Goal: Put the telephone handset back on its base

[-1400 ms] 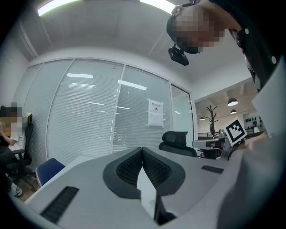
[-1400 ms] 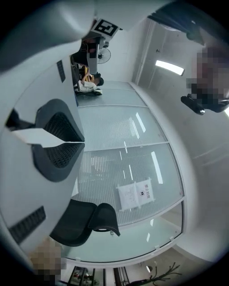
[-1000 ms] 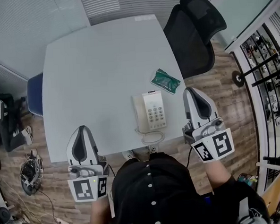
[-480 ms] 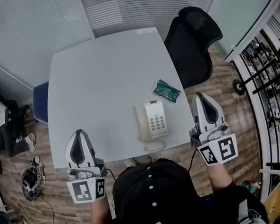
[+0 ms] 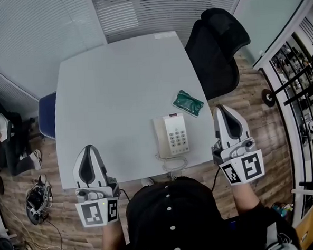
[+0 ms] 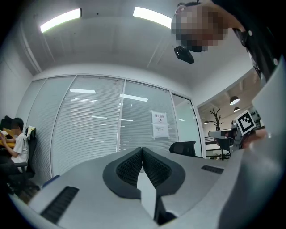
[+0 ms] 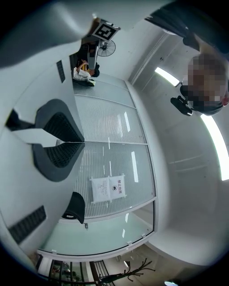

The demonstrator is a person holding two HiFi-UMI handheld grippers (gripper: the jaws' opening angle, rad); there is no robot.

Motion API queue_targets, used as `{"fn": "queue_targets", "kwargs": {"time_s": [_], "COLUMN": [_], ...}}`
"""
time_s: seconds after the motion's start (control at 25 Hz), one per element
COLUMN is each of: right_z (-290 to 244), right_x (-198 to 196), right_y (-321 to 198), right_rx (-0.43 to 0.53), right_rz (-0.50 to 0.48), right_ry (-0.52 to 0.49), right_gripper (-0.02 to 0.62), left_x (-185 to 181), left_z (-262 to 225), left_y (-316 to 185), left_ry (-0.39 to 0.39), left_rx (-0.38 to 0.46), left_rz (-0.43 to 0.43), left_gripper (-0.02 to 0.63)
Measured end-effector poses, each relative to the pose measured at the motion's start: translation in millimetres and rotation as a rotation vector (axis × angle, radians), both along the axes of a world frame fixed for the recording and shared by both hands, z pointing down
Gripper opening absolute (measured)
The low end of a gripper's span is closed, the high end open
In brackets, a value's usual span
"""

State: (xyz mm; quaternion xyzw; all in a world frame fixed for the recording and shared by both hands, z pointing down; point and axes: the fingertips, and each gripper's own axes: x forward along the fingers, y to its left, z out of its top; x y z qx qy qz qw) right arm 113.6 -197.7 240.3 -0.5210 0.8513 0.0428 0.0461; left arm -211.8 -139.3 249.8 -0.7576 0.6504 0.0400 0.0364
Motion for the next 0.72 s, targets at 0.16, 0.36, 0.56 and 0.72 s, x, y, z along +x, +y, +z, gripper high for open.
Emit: {"fn": "queue_targets", "kwargs": {"time_s": [0.16, 0.36, 0.56, 0.72], "right_z": [2.1, 2.5, 4.5, 5.3], "right_x": [-1.7, -4.6, -7.5, -8.7], "right_y": [-4.3, -6.4, -7.3, -8.4], "right_rx": [-0.004, -0.005, -0.006, -0.01], "right_rz": [-0.004, -0.006, -0.014, -0.014], "right_ry": [-0.001, -0.003, 0.001, 0.006], "right_gripper": [0.032, 0.032, 0.032, 0.032], "left_x": [-0.1, -2.0, -2.7, -2.6], "left_z": [-0.1, -0.5, 4.0, 5.0], "left_y": [-3.1, -1.8, -1.4, -2.4], "left_ry": [-0.002, -0.002, 0.001, 0.006], "left_rx": [0.0, 0.0, -0.008, -0.009], "left_rz": [0.001, -0.002, -0.006, -0.004], "left_gripper": [0.015, 0.015, 0.015, 0.015]}}
